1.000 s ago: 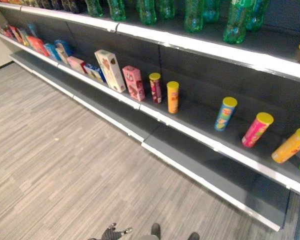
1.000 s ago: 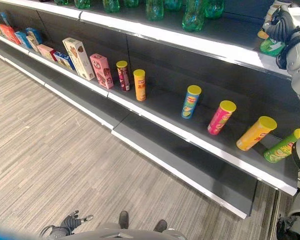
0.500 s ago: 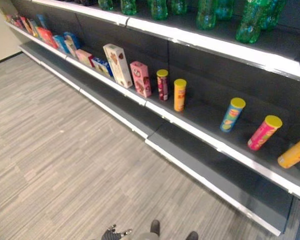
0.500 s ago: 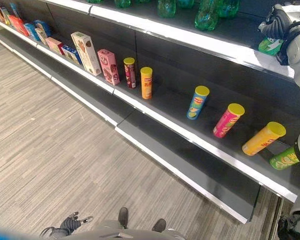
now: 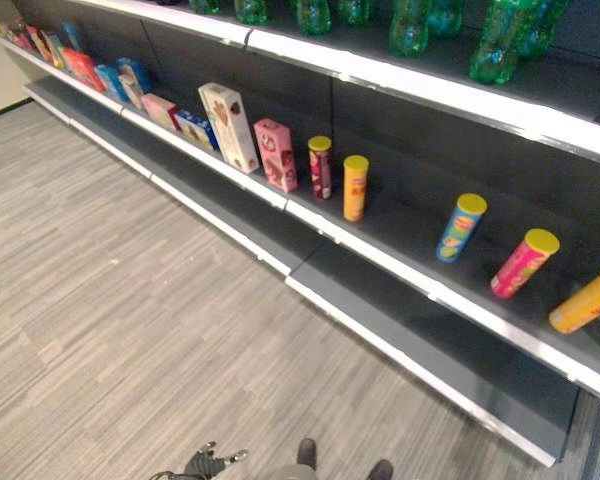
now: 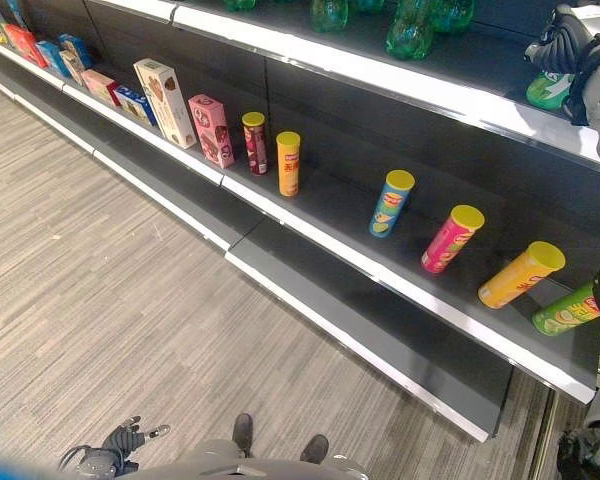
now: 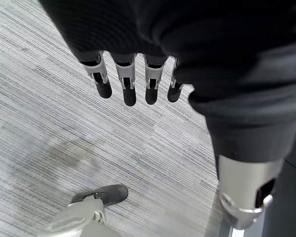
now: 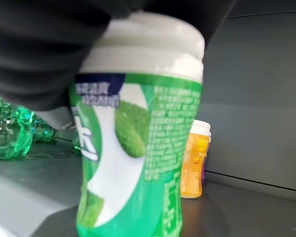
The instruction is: Put the goods on the table back onto the shelves and tidy them up.
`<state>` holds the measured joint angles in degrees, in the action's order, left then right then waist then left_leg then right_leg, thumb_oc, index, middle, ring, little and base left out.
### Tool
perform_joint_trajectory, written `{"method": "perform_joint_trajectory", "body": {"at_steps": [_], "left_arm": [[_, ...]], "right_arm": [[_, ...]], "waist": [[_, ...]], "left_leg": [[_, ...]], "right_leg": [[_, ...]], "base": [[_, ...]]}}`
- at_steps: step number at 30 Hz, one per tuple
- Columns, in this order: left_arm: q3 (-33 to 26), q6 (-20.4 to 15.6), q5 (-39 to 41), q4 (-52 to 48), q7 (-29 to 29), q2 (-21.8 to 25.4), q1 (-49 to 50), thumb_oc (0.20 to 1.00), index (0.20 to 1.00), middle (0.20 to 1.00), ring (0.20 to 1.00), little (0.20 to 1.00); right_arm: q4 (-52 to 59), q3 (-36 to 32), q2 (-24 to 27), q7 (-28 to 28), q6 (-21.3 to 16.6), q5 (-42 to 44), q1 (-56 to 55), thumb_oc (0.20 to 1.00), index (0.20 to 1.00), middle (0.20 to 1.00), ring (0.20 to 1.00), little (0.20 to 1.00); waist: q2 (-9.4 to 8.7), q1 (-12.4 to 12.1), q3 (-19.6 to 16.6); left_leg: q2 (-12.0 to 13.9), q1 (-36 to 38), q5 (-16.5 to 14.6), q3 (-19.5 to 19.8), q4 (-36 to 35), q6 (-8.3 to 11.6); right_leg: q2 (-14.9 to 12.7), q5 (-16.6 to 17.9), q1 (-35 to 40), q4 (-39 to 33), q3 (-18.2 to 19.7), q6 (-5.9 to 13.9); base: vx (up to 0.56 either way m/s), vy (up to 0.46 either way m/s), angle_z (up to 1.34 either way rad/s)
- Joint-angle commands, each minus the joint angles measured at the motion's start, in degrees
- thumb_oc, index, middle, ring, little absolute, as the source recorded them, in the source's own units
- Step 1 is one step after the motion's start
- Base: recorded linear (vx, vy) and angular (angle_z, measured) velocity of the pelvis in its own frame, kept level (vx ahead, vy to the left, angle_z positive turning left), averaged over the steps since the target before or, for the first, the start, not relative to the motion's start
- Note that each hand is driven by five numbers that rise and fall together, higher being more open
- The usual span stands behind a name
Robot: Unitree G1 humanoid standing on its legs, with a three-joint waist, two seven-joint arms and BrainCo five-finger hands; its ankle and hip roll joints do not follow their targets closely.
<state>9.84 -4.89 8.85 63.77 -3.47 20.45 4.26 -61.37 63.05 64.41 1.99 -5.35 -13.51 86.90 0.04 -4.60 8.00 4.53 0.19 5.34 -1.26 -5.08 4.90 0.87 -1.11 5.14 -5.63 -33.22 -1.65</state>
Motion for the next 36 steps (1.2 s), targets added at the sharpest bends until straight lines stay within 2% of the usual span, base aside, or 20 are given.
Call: {"method": "perform_joint_trajectory", "body": {"at_steps": [1,21,22,23,24,30,34,36], "left_arm": [[0.73,-1.08,1.6,-0.07,0.08,3.02,-1.85,1.0,1.0,1.0,1.0,1.0],[1.27,-0.96,0.58,-0.74,0.64,3.45,-2.4,1.0,1.0,1.0,1.0,1.0],[1.31,-0.97,0.56,-0.78,0.7,3.45,-2.24,1.0,1.0,1.0,1.0,1.0],[1.26,-0.91,0.59,-0.76,0.68,3.42,-2.28,1.0,1.0,1.0,1.0,1.0],[1.26,-0.96,0.5,-0.79,0.68,3.45,-2.16,1.0,1.0,1.0,1.0,1.0],[0.74,-0.6,0.94,-0.16,-0.12,3.77,-2.2,1.0,1.0,1.0,1.0,1.0],[-0.17,-0.5,1.52,0.07,-0.76,3.58,-1.68,1.0,1.0,1.0,1.0,1.0],[-0.87,-0.32,1.81,0.13,-1.29,3.26,-1.42,1.0,1.0,1.0,1.0,1.0]], "right_arm": [[-0.01,3.86,1.65,0.91,0.96,0.67,8.26,0.2,0.2,0.2,0.2,0.2],[-2.05,-0.01,0.22,-0.37,1.47,-0.4,2.19,0.2,0.2,0.2,0.2,0.2],[-2.53,-0.04,0.12,-0.17,1.48,-0.56,2.23,0.238,0.238,0.238,0.238,0.238],[-2.56,-0.26,0.02,0.03,1.5,-0.53,2.14,0.777,0.777,0.777,0.777,0.777],[-2.78,-0.33,0.03,0.27,1.52,-0.69,2.16,1.0,1.0,1.0,1.0,1.0],[-1.55,-1.16,0.58,6.01,1.95,-1.3,4.67,1.0,1.0,1.0,1.0,1.0],[3.66,-0.52,2.51,9.2,2.09,-1.66,7.65,1.0,1.0,1.0,1.0,1.0],[9.83,-1.94,4.76,11.65,1.95,-1.1,8.15,1.0,1.0,1.0,1.0,1.0]], "waist": [[-5.67,-0.54,0.6],[-5.04,-0.43,0.57],[-5.06,-0.49,0.58],[-5.05,-0.51,0.62],[-5.07,-0.53,0.55],[-5.35,-0.44,0.05],[-5.54,-0.12,-0.07],[-5.54,0.47,-0.21]], "left_leg": [[-0.94,5.24,-6.98,-1.59,0.08,3.04],[-0.98,5.64,-7.15,-2.25,0.08,2.93],[-0.93,5.67,-7.14,-2.31,0.08,2.93],[-0.91,5.66,-7.15,-2.36,0.08,2.91],[-0.87,5.66,-7.16,-2.37,0.08,2.92],[-0.51,6.1,-7.46,-2.78,0.08,2.86],[-0.28,6.37,-7.7,-3.41,0.08,2.76],[-0.17,6.69,-7.96,-3.89,0.08,2.52]], "right_leg": [[-1.49,-8.88,3.85,0.63,8.28,3.38],[-1.51,-8.8,4.0,0.63,8.61,3.47],[-1.53,-8.76,3.97,0.63,8.65,3.49],[-1.55,-8.74,3.97,0.63,8.68,3.5],[-1.52,-8.76,3.99,0.63,8.67,3.5],[-1.23,-8.81,4.05,0.63,9.32,3.4],[-0.95,-8.93,3.96,0.63,10.1,3.34],[-0.78,-8.94,3.75,0.63,10.87,3.38]], "base": [[0.0,0.0,0.0],[0.0,-0.001,-0.02],[-0.02,-0.009,-0.04],[0.0,0.0,0.0],[0.0,0.0,0.0],[0.0,-0.004,-0.01],[-0.01,-0.006,-0.05],[0.0,0.007,-0.09]]}}
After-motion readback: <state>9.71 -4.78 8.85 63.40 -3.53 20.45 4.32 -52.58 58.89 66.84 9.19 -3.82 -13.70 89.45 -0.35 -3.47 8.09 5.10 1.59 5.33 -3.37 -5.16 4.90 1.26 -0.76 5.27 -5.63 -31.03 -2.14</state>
